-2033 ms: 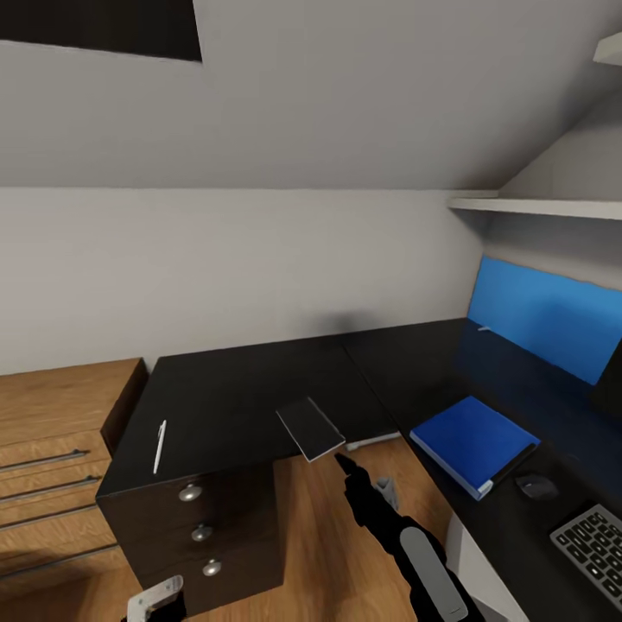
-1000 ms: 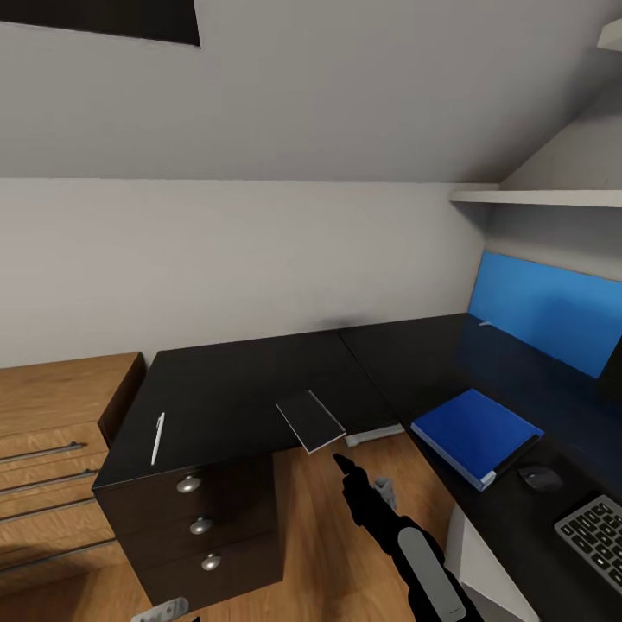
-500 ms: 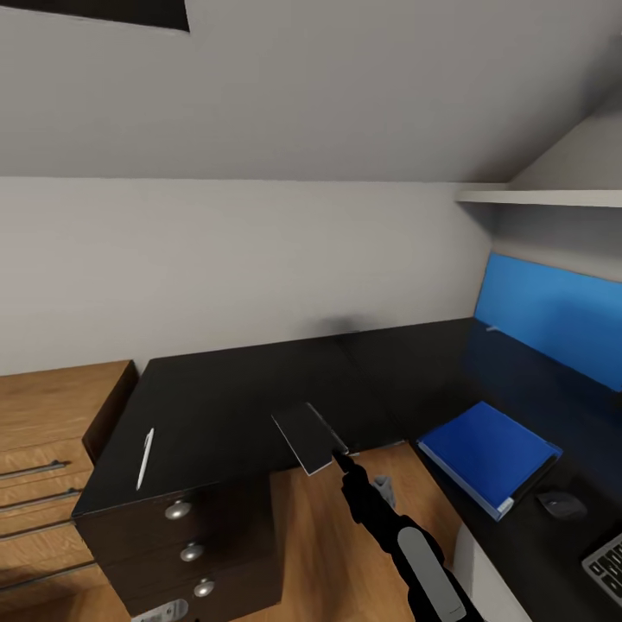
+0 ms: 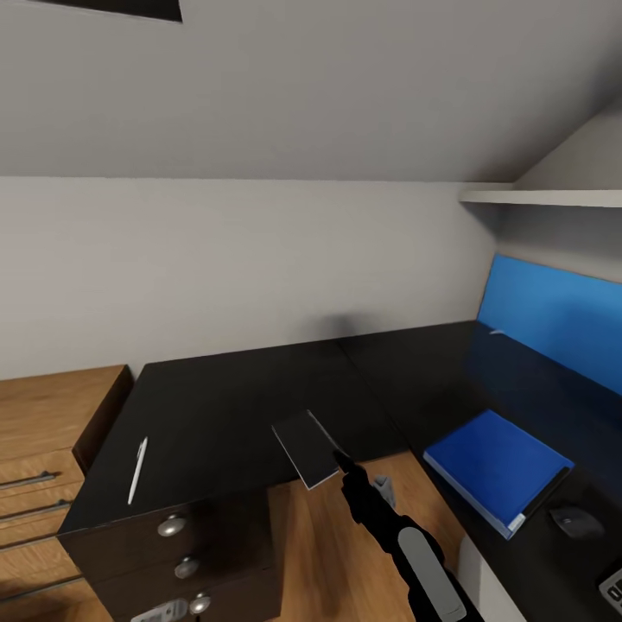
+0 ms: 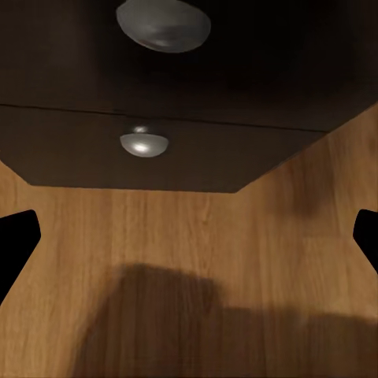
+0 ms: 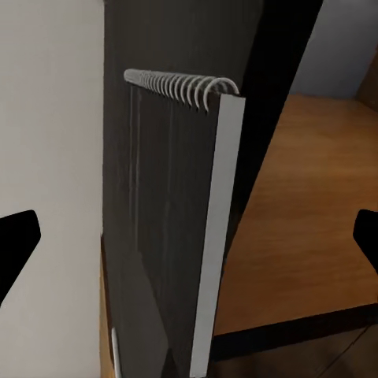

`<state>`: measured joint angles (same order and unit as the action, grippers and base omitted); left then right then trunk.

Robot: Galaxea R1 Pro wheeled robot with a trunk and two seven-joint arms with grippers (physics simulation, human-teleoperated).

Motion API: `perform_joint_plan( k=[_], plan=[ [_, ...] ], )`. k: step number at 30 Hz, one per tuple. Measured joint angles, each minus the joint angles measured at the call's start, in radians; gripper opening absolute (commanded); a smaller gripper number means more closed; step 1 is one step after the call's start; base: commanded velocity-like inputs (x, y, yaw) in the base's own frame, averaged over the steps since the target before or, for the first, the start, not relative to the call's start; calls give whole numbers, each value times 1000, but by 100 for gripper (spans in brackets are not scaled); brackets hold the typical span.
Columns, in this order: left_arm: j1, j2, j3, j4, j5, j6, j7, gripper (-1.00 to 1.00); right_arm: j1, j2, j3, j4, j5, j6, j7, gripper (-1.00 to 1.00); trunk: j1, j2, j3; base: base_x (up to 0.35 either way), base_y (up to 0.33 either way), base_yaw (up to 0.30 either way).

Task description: In the bedroom, organize the workspace by keeping the computer under the desk, ensuring the monitor is on the desk, placing the keyboard on the desk next to the monitor, placing the mouse on the desk next to the keyboard, moving the folder from the swivel chair onto the desk next to the mouse, stacking the notebook on top of the folder with the pen on top of the notebook, and positioning the swivel chair next to the desk.

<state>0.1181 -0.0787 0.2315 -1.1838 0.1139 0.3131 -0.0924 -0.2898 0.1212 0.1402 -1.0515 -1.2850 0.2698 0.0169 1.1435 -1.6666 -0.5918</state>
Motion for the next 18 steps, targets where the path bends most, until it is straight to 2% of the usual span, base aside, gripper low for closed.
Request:
perform_joint_plan(
  k=[8, 16, 18],
  plan=[
    [0, 0, 0, -3, 1, 2, -2, 100, 0, 0, 0, 0, 0, 0, 0, 100, 0, 0, 0, 68, 0, 0],
    [0, 0, 0, -5, 3, 3, -3, 100, 0, 0, 0, 0, 0, 1, 0, 100, 31, -56, -25, 6, 0, 0],
    [0, 0, 0, -5, 3, 3, -3, 100, 0, 0, 0, 0, 0, 1, 0, 100, 31, -56, -25, 1, 0, 0]
  ],
)
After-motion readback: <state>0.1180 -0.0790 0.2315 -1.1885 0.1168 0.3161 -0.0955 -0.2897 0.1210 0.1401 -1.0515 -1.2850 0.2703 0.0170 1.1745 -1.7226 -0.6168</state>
